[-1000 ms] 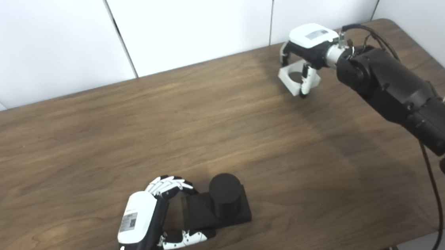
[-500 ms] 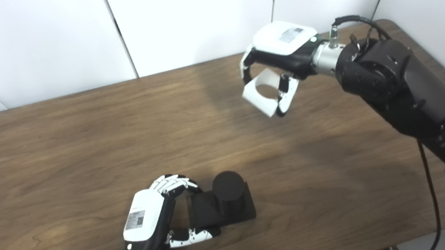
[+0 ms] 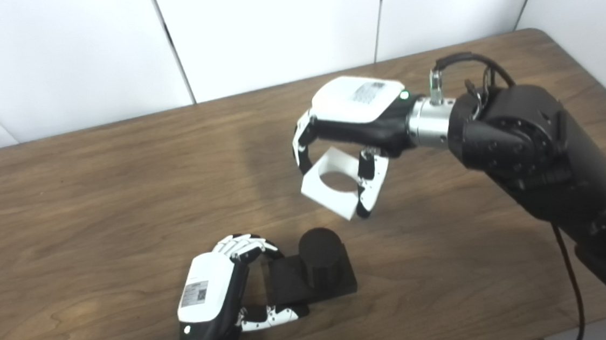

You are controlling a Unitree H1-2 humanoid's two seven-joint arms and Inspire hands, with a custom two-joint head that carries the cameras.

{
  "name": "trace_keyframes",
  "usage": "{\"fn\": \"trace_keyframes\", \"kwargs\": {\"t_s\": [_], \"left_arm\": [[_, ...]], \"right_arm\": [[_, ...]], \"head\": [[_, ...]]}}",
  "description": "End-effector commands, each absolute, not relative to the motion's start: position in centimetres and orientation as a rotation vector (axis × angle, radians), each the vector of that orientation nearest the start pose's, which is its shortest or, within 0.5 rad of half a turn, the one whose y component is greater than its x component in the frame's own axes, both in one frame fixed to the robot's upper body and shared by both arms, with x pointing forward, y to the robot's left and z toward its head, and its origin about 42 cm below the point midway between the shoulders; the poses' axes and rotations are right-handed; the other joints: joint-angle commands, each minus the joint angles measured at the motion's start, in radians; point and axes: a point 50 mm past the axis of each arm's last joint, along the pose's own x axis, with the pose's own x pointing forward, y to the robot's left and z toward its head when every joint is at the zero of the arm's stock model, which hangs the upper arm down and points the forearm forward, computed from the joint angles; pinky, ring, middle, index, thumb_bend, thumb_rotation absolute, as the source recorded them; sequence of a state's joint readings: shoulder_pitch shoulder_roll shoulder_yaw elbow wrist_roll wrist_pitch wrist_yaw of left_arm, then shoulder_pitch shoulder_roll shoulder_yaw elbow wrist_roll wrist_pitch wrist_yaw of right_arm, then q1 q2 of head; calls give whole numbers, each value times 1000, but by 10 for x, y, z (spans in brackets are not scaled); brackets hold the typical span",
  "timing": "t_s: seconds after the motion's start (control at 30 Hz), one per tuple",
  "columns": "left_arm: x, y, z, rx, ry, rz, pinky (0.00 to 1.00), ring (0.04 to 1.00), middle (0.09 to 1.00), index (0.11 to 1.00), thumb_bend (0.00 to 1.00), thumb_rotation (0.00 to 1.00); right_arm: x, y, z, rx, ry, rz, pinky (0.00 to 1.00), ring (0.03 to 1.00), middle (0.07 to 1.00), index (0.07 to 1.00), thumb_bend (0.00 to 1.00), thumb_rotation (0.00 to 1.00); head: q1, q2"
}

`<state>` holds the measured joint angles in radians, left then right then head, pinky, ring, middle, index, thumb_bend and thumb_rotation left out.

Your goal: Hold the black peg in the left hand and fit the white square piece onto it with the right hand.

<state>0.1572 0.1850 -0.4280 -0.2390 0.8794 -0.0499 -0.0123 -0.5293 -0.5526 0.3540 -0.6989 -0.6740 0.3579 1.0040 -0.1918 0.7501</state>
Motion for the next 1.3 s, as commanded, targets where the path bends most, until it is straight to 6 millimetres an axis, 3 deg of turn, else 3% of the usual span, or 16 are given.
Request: {"fn": "trace_keyframes", "kwargs": {"t_s": [0.0,0.33,1.27], "left_arm": [[200,147,102,965,-210,-478,839,784,715,484,523,50],[201,141,106,952,-209,-477,845,789,718,484,523,49],[206,131,111,958,-199,-479,853,792,723,484,523,50]], "right_arm": [[291,-191,352,-1445,-409,767,741,830,740,482,524,130],[278,-180,339,-1441,-443,839,763,830,736,482,523,129],[280,-178,301,-1423,-399,884,797,842,738,482,523,129]], "head": [[5,3],[41,37],[73,65]]}}
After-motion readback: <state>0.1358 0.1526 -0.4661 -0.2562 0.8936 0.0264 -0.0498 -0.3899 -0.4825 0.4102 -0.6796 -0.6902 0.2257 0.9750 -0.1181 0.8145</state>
